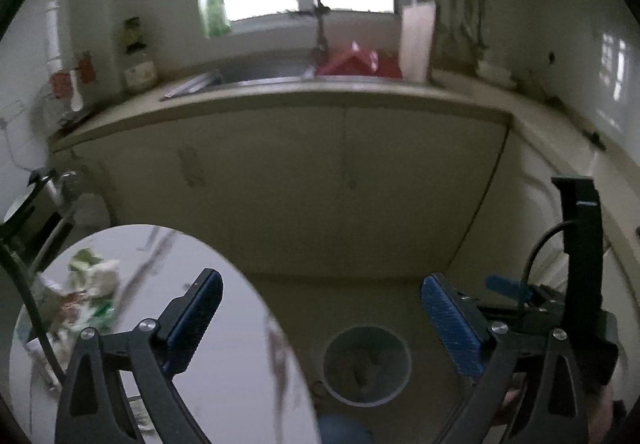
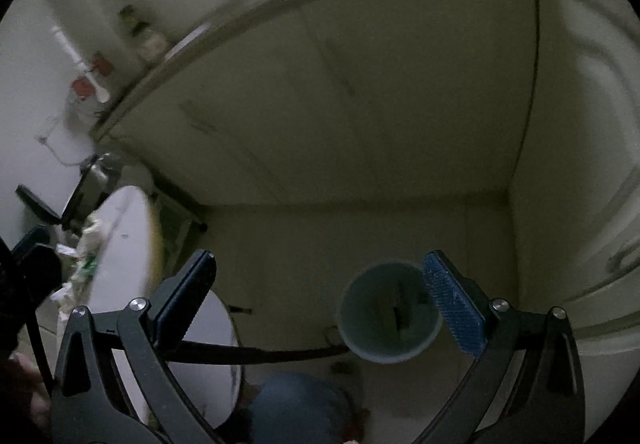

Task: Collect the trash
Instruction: 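Return both tools to the table above the remaining trash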

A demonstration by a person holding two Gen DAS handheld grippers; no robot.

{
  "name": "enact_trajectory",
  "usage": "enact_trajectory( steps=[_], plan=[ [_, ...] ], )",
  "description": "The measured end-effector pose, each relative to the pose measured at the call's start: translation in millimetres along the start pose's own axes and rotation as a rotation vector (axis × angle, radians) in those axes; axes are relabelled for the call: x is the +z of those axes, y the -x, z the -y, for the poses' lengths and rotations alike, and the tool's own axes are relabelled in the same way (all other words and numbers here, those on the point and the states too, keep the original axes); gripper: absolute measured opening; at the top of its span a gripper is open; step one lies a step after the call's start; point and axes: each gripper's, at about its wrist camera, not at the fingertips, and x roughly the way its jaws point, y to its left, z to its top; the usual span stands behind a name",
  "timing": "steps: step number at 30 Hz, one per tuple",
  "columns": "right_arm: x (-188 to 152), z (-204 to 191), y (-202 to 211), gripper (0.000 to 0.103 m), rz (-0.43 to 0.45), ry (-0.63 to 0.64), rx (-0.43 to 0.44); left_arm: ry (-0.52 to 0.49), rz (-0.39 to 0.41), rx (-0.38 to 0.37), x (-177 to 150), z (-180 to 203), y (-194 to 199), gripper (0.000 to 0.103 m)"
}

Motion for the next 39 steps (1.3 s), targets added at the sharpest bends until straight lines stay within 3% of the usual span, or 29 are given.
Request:
enact_trajectory(
  steps=[6, 12, 23, 32, 39],
  plan=[
    [0.6, -75.3, 42.6, 0.103, 0.088, 0.115, 0.042, 0.076, 0.077, 0.038, -6.8, -43.5, 72.4, 0.100],
    [-11.3, -154.8, 73.7, 0.103, 0.141, 0.248, 0.084, 0.175, 0.160, 0.105, -34.7, -92.6, 142.0, 0.101],
    [-48.1, -280.4, 114.5, 0.103, 0.237, 0.449, 0.185, 0.326, 0.274, 0.261, -119.7, -158.5, 255.7, 0.102],
    [-88.9, -350.1, 134.1, 0.103, 0.302, 0.572, 0.254, 0.445, 0.300, 0.364, -185.2, -180.0, 309.4, 0.102],
    [-114.0, -371.1, 118.8, 0.103, 0.263, 0.640, 0.272, 0.494, 0.249, 0.404, -204.4, -188.8, 315.1, 0.102]
  ],
)
